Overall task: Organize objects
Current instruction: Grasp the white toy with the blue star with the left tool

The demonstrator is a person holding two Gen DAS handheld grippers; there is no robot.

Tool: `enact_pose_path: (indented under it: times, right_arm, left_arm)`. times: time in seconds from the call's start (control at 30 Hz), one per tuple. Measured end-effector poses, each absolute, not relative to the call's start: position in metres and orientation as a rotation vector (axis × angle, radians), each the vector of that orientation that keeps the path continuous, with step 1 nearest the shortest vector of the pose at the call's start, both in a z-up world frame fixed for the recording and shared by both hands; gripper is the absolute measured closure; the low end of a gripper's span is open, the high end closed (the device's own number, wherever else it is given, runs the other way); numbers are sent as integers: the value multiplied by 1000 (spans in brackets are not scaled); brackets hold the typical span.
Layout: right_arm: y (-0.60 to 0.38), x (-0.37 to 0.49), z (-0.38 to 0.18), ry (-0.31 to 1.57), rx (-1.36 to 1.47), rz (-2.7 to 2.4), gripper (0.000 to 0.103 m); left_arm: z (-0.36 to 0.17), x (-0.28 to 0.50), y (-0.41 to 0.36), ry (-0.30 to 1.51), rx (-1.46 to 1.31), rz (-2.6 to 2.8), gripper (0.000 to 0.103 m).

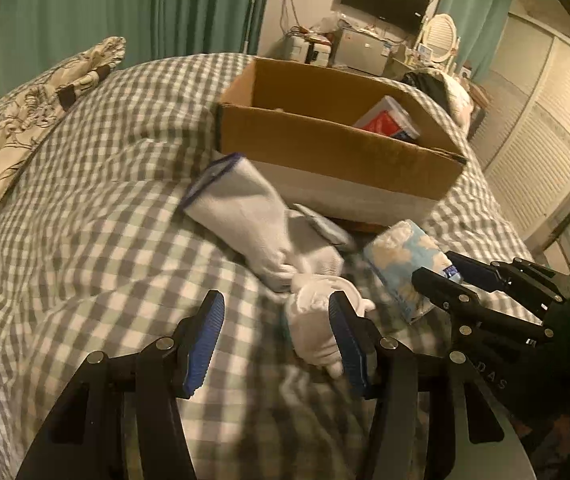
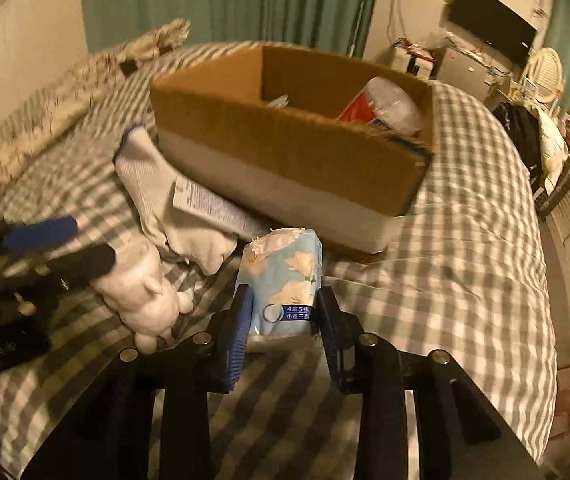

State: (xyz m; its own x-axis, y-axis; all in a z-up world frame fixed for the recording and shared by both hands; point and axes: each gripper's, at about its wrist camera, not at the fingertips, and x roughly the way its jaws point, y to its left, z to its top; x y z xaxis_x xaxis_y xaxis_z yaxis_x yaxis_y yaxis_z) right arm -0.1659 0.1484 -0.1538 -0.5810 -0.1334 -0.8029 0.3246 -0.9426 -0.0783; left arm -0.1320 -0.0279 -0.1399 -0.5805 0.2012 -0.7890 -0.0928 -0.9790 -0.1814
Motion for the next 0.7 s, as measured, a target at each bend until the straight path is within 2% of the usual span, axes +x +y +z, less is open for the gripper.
enact_pose_path:
  times: [0.4, 0.5, 0.6, 0.7]
  right_arm:
    - [178, -157, -138, 206, 1232, -2602, 72]
    - [192, -153, -134, 200, 1226, -2644, 72]
    - [210, -149, -128, 174, 1221, -2674, 72]
    - [219, -146, -127, 168, 1225, -2690, 72]
  left_arm:
    - [-160, -145, 16, -205, -1363, 2476, 41]
    - [-169, -149, 30, -153, -1392, 2428, 39]
    - [-187, -157, 44, -66, -1482, 2411, 32]
    - [-198, -162, 49, -49, -1519, 2411, 31]
